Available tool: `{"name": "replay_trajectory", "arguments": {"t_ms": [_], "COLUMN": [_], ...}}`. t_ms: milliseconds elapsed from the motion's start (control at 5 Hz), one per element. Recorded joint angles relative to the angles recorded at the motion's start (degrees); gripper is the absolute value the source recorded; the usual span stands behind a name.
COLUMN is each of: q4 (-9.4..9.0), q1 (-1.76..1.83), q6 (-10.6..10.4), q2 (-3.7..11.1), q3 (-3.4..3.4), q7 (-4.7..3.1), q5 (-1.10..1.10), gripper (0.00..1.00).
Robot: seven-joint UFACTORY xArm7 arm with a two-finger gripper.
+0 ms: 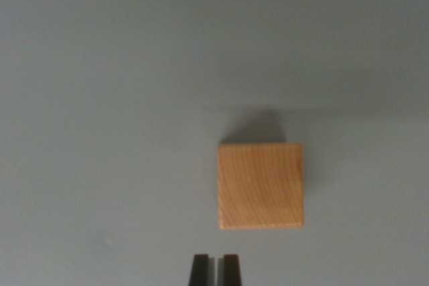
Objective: Push wooden cube
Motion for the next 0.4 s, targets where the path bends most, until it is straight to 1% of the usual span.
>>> {"name": "replay_trajectory", "arguments": {"t_ms": [200,400], "q4": [-1.94,-1.94], "q1": [-0.26,-0.26], "q6": [-2.5,-2.5], "q2": [0.60,0.60], "q3": [-0.22,-0.22], "q7": [-0.60,-0.60], "q5": [-0.16,-0.16], "gripper": [0.00,0.00]}}
